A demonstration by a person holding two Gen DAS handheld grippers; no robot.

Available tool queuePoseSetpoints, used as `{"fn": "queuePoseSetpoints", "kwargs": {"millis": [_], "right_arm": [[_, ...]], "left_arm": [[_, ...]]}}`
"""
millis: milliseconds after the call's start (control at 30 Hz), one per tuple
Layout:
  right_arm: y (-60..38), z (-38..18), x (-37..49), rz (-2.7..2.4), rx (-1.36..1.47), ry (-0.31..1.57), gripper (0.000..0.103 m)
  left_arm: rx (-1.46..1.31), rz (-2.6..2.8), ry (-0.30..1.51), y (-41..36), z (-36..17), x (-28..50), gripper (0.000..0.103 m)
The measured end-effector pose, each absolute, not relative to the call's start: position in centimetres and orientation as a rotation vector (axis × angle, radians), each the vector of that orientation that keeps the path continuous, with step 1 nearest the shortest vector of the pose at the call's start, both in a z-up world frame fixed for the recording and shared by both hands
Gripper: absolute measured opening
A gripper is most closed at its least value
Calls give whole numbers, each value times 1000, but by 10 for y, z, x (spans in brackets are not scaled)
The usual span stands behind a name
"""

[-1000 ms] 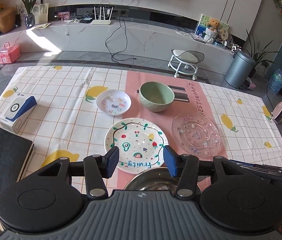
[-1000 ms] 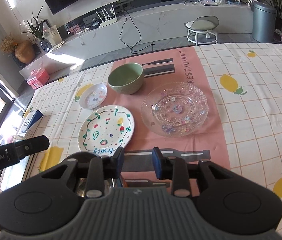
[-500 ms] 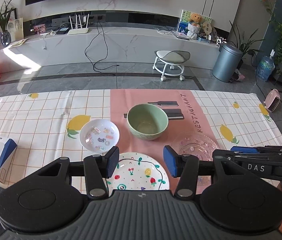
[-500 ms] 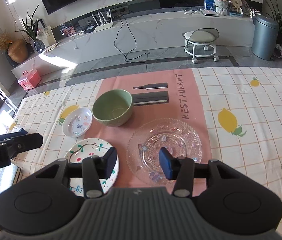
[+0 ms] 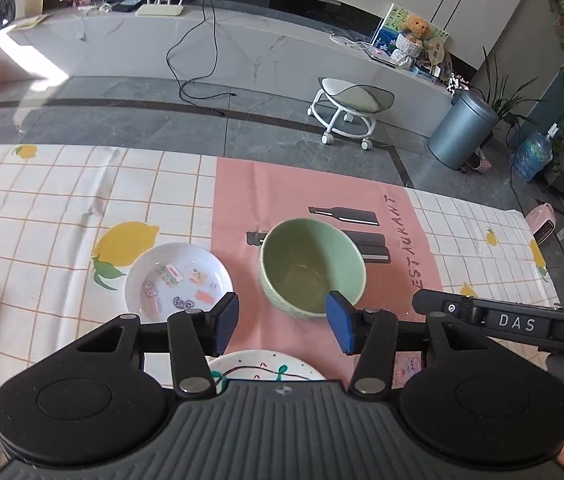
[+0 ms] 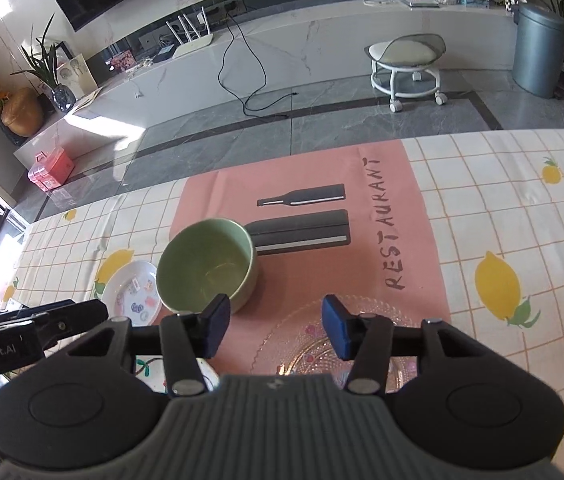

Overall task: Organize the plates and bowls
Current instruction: 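Move the left gripper to the pale green bowl and grasp its rim, then carry the green bowl with the left gripper and lower it into the steel bowl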

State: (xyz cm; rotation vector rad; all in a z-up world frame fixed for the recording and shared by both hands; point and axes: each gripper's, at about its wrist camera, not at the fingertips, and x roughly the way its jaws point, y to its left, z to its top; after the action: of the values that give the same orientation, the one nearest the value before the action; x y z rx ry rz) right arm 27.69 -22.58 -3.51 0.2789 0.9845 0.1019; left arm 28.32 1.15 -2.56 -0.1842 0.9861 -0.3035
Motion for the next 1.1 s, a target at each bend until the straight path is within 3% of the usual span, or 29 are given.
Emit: {"fn": "queuePoseSetpoints", "kwargs": {"millis": [367,733,1100], "right_arm": [[-209,-73,337,127,372,1101,34],[-191,-99,357,119,355,1179,13],[-189,-88,349,112,341,1179,10]], "left_arm": [[-289,-271,1113,6,-71,339,48],[-303,-250,1190,-1,-97,355,14],[-250,-209,1194,-8,-78,341,12]]}}
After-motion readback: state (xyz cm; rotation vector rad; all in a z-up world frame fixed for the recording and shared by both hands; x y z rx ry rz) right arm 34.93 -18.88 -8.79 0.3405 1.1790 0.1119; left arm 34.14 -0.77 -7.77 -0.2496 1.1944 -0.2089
